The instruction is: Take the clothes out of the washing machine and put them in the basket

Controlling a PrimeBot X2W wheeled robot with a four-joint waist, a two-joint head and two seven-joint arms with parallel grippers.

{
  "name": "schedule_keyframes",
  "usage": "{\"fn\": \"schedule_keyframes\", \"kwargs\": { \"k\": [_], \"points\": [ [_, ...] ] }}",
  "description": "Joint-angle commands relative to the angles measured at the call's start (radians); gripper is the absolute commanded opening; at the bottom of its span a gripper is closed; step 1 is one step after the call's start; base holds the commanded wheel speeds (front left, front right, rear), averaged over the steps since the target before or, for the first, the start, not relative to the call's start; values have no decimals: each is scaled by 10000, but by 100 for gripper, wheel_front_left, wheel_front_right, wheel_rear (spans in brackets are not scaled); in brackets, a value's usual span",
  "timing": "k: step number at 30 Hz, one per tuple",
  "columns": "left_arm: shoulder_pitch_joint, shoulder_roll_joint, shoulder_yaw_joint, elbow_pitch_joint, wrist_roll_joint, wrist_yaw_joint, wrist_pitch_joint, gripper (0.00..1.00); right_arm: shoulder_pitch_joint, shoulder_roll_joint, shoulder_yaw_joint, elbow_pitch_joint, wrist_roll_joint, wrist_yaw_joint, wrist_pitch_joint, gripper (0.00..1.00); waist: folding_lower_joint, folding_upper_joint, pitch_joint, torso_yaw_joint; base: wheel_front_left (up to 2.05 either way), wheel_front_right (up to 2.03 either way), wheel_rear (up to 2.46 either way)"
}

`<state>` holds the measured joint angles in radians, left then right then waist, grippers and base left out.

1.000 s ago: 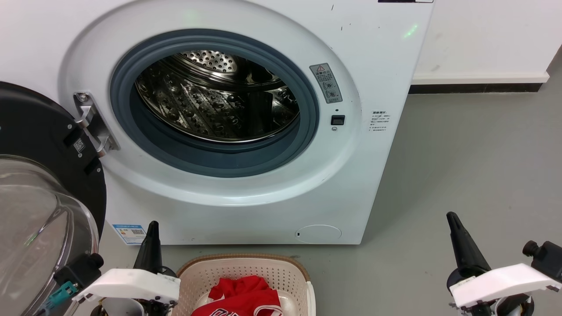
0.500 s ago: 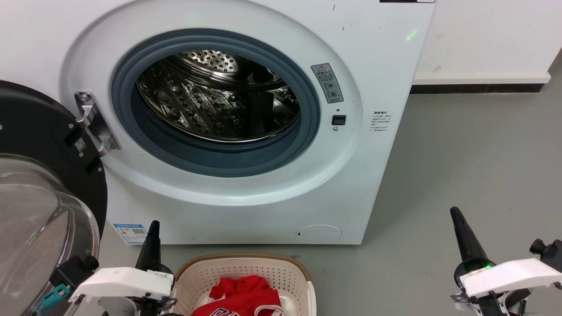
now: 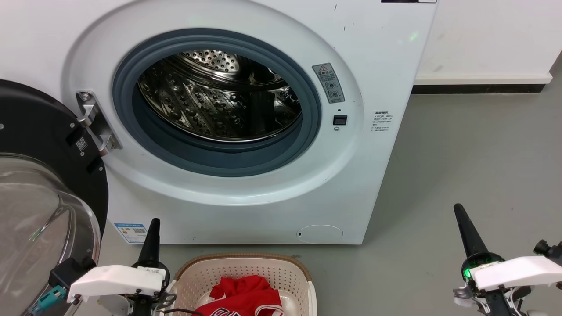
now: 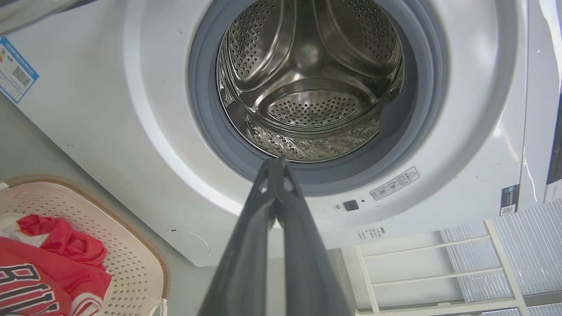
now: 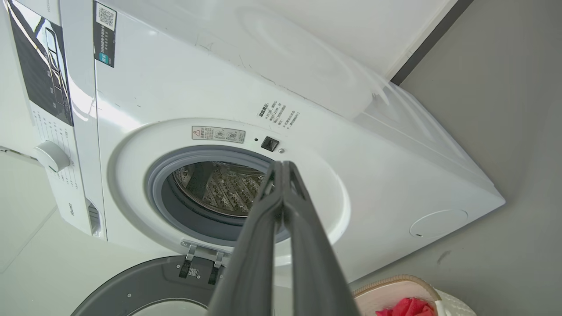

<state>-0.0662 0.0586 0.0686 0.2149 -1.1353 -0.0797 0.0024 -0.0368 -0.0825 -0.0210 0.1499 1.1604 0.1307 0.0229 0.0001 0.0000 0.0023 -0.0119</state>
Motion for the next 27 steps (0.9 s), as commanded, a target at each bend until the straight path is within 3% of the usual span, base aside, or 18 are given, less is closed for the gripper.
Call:
{"fn": "schedule_keyframes", "kwargs": {
  "k": [1,27],
  "points": [
    [-217,14,49,-53,-213,-85,54,0,-191,-62,-27,-15,258,1,33,0,0,0,0,2,0,0,0],
    [-356,-39,275,144,-2621,-323,636,0,-514,-27,-279,492,2708,1,308,0,0,0,4,56,0,0,0]
  ]
}}
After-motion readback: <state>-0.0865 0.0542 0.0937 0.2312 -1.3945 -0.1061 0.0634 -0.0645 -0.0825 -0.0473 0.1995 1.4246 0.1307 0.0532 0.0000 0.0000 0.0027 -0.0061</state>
